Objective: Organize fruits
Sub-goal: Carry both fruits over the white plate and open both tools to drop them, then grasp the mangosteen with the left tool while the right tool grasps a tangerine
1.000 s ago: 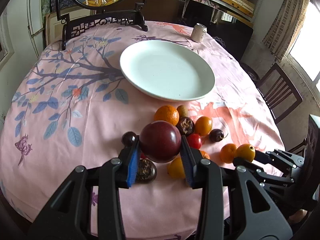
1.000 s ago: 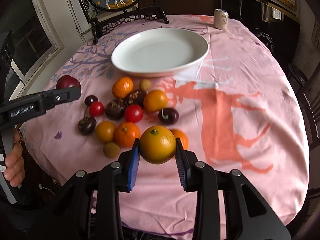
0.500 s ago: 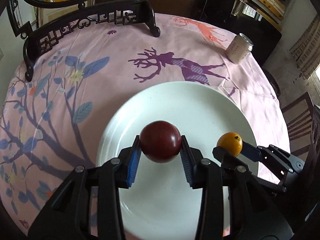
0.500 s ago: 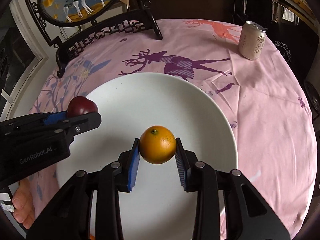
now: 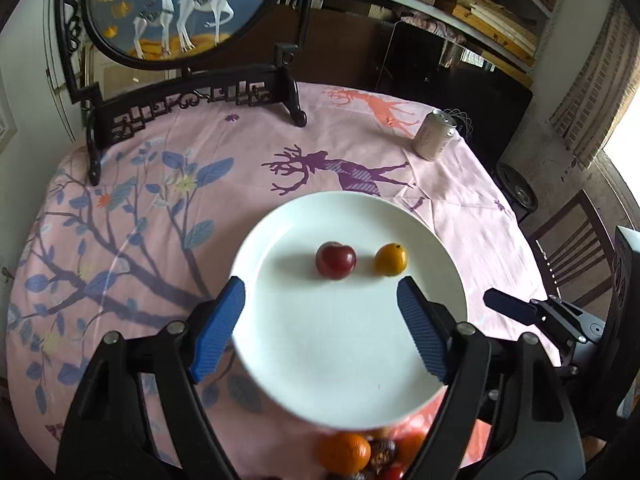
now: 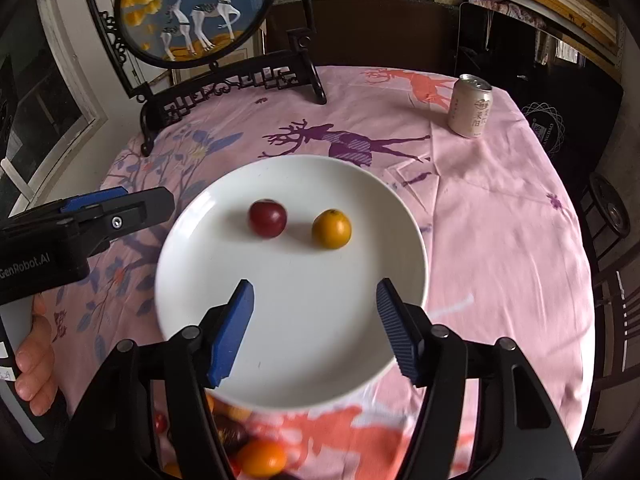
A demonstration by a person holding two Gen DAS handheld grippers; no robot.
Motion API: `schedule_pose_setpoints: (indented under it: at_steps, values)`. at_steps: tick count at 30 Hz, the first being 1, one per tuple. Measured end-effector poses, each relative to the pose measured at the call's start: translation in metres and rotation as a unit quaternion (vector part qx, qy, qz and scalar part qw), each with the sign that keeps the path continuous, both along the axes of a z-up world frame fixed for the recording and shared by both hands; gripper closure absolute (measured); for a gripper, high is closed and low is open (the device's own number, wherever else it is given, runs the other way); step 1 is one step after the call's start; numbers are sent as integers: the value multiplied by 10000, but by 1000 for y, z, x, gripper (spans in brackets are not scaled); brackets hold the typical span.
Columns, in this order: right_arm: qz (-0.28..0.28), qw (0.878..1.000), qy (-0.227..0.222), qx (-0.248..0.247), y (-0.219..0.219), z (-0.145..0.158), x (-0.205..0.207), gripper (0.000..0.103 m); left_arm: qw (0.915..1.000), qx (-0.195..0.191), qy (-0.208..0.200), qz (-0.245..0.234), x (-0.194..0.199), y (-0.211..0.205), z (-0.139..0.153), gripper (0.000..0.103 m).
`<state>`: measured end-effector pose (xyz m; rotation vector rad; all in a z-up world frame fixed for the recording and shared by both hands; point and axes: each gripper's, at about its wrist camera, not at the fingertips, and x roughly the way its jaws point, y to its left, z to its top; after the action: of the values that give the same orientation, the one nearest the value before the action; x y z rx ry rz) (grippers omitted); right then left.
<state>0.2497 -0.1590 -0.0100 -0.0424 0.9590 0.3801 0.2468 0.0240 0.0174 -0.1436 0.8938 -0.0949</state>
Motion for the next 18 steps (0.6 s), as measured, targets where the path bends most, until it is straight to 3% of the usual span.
schedule_pose_setpoints:
  at_steps: [3, 5, 8, 11, 18]
  values:
    - [-37, 9994, -341, -104, -3, 6, -63, 29, 9998, 122, -149, -8, -62, 0, -3, 14]
    - [-161, 9984, -541, -108, -4, 4, -98, 13, 9998, 74, -172, -47, -97, 2, -15, 14]
    - [-316, 9969, -726, -31, -9, 1, -134, 12, 9999, 19, -159, -6, -137, 12, -32, 14]
    - [-420, 9962, -767, -26, -14, 1, -154, 12, 9993, 226, -181, 243, -164, 23, -46, 14]
    - [-577, 9970, -498, -107, -24, -18, -180, 8, 9985, 464, -75, 292, -203, 34, -67, 10]
